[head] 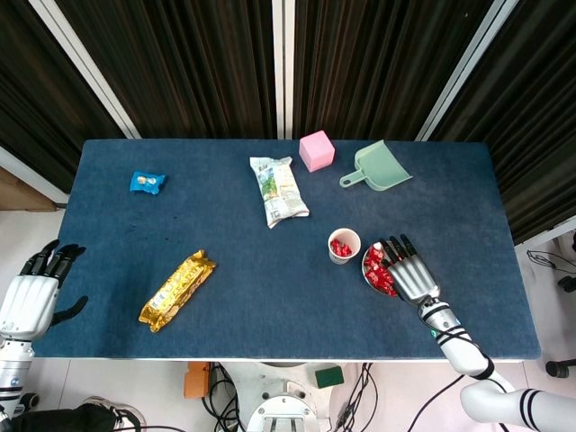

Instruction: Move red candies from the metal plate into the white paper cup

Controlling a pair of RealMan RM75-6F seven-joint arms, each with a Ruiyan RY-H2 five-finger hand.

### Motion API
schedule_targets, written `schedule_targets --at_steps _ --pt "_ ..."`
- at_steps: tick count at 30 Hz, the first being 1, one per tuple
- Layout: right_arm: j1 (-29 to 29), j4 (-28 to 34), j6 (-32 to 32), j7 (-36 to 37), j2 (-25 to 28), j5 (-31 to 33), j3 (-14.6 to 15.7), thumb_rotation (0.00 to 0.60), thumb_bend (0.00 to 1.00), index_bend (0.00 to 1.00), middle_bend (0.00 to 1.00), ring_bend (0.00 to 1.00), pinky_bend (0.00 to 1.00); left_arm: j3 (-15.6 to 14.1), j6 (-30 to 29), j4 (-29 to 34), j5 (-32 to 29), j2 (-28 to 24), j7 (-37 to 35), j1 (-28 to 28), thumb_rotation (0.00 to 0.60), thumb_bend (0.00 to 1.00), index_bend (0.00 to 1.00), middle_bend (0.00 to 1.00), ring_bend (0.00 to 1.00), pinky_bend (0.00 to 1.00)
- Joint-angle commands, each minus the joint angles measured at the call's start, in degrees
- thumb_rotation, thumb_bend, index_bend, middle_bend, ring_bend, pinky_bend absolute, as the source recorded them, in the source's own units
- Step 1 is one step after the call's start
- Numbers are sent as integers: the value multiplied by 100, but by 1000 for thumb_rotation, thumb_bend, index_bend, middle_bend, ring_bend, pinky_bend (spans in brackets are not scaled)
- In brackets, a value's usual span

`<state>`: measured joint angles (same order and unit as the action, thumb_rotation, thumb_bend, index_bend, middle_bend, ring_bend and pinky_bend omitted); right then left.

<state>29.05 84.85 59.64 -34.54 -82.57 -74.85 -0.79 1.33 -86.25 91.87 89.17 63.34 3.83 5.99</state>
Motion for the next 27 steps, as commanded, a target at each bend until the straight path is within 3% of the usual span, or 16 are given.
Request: schedule_targets --at_steps 1,10,27 --pt "8 -1 -14 -30 -3 18 2 600 360 401 16 0 0 -1 3 1 1 0 1 1 600 179 171 155 57 199" --pt "9 -18 28 -2 -24 -15 -2 600 365 447 18 0 0 -2 -10 11 11 1 4 -6 600 178 171 155 57 199" --pt "7 -114 49 93 -92 -122 21 600 374 447 21 0 0 1 -41 6 24 -8 -22 -21 600 179 172 155 57 198"
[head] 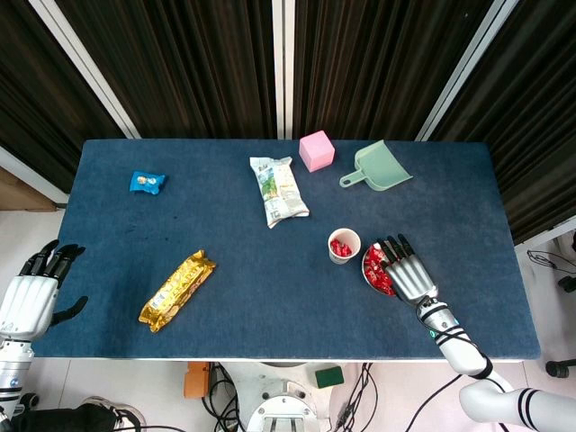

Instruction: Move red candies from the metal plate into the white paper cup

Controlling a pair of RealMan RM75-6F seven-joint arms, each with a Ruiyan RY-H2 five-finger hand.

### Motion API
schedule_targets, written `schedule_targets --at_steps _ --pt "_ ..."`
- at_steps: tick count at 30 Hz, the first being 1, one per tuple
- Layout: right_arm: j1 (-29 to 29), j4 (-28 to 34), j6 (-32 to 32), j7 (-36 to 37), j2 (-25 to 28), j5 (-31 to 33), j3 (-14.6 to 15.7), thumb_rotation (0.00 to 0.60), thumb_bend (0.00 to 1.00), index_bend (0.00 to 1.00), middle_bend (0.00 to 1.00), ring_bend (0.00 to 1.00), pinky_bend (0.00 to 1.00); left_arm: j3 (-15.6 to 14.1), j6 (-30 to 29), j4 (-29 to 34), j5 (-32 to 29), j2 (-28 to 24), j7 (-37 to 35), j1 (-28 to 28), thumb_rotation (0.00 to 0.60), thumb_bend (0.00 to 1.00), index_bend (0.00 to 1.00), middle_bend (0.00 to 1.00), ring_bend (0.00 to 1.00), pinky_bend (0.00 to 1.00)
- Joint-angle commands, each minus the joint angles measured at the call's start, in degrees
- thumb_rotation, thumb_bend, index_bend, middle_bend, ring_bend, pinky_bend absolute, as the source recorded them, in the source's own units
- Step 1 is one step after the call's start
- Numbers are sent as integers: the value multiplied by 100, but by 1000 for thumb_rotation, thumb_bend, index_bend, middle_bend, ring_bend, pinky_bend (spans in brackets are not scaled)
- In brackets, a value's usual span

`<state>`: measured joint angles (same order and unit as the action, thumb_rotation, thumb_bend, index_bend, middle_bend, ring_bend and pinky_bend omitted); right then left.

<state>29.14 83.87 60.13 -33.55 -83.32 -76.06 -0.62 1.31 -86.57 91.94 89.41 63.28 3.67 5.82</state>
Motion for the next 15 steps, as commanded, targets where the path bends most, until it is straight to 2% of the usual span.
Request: schedule_targets --at_steps 1,9,15 --pt "-3 -27 8 -9 -26 -7 4 600 378 455 23 0 0 3 -12 -1 0 -3 -10 -6 600 178 172 155 57 199" --pt "-33 -70 103 48 -72 -88 -1 600 479 533 35 0 0 -11 -1 -2 26 -1 -2 -2 600 179 172 155 57 198" --pt "-77 -102 190 91 -63 -137 -2 600 516 569 38 0 0 -13 6 4 23 -1 2 -2 600 179 172 155 57 199"
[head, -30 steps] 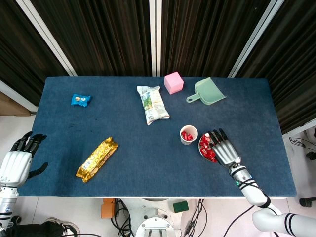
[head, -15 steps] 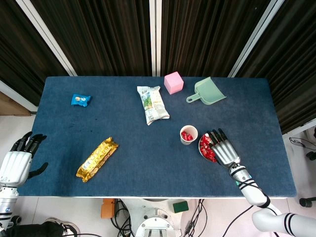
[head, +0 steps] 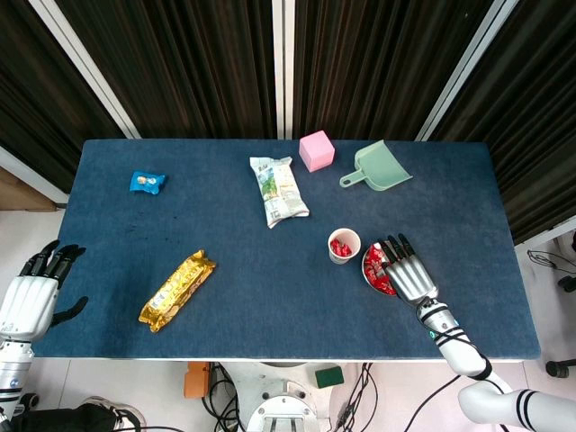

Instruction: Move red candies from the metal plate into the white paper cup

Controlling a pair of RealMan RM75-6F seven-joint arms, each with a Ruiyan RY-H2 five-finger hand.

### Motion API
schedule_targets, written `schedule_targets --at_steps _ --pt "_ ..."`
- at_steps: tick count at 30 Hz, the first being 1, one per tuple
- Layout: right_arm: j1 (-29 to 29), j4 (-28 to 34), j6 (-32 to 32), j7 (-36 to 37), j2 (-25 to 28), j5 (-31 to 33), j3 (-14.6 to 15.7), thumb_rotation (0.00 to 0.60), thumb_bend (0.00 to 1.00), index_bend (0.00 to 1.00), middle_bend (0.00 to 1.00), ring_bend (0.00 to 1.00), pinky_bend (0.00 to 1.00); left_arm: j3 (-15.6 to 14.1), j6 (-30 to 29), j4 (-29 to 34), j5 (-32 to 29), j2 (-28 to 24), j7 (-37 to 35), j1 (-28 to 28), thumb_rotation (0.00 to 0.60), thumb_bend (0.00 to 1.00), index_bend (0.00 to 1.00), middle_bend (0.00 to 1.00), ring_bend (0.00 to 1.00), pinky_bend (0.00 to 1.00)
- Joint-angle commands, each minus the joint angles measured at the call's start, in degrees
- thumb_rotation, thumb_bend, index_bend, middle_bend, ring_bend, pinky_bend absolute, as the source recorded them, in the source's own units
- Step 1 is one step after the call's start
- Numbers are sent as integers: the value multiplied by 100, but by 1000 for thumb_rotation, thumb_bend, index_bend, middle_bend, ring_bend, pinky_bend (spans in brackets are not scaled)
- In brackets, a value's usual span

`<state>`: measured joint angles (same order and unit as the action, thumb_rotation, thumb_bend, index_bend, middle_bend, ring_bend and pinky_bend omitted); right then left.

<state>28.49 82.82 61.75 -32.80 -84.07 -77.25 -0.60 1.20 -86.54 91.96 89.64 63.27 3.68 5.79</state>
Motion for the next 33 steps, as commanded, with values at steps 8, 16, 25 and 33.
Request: schedule_targets --at_steps 8,16,25,33 --pt "-75 524 507 348 476 -270 -249 600 520 589 41 0 0 0 -28 12 7 -16 -23 -15 600 178 172 155 57 199" --pt "189 1152 553 340 677 -198 -748 600 504 596 49 0 0 13 -49 -4 8 1 -25 -20 600 178 172 155 57 199" --pt "810 850 27 -272 107 469 -1170 600 492 594 51 0 0 50 -12 -27 -83 -4 -54 -12 600 178 172 155 57 199" --pt "1009 858 -270 -227 61 745 -1151 600 454 189 24 0 0 63 -117 -34 -62 -1 -75 -56 600 178 172 155 57 198"
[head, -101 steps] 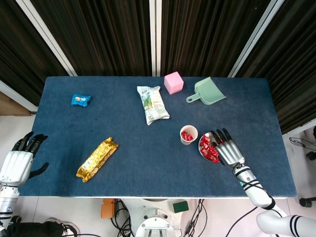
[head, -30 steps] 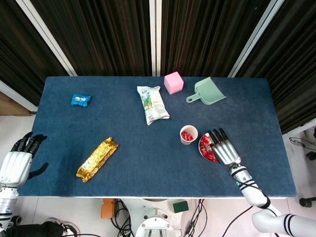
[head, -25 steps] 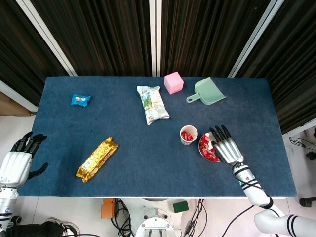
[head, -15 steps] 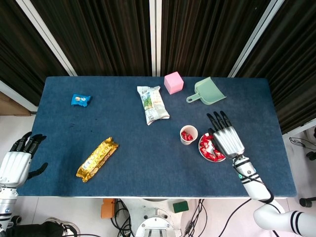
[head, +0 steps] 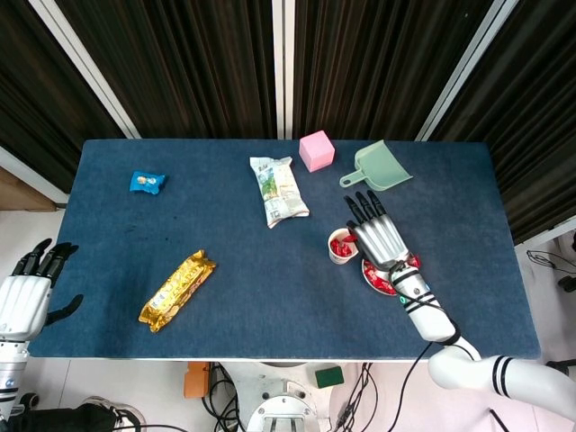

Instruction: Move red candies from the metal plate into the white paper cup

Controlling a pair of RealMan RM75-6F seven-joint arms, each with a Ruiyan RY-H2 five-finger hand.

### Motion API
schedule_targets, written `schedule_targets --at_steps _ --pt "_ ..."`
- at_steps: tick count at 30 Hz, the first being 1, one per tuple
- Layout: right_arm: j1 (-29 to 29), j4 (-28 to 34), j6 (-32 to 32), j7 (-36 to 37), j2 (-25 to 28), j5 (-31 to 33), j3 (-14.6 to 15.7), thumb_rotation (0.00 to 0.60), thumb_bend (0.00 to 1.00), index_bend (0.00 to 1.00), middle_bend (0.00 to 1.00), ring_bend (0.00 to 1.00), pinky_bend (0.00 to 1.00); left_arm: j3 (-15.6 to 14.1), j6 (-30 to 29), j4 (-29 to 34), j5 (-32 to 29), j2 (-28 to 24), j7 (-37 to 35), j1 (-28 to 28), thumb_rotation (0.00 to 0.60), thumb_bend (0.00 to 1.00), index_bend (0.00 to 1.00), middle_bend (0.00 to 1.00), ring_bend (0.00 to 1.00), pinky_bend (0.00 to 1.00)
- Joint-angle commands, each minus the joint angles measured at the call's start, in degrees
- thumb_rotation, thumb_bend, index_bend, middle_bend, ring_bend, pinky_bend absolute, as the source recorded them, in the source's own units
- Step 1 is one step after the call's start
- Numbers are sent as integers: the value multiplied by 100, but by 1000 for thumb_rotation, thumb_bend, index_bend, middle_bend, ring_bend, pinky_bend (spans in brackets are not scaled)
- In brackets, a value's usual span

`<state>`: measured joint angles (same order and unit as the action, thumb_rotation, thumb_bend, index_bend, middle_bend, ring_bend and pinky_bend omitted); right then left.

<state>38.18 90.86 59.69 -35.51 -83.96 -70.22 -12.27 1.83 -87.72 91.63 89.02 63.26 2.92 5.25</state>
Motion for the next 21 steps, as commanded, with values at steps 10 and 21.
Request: schedule_targets --at_steps 10,21 --pt "-342 412 479 641 522 -578 371 600 367 70 22 0 0 -22 26 12 34 11 48 7 600 179 172 155 57 198" --pt "-915 415 534 523 1103 -112 848 600 357 165 13 0 0 -58 85 45 103 32 150 42 600 178 172 155 57 198"
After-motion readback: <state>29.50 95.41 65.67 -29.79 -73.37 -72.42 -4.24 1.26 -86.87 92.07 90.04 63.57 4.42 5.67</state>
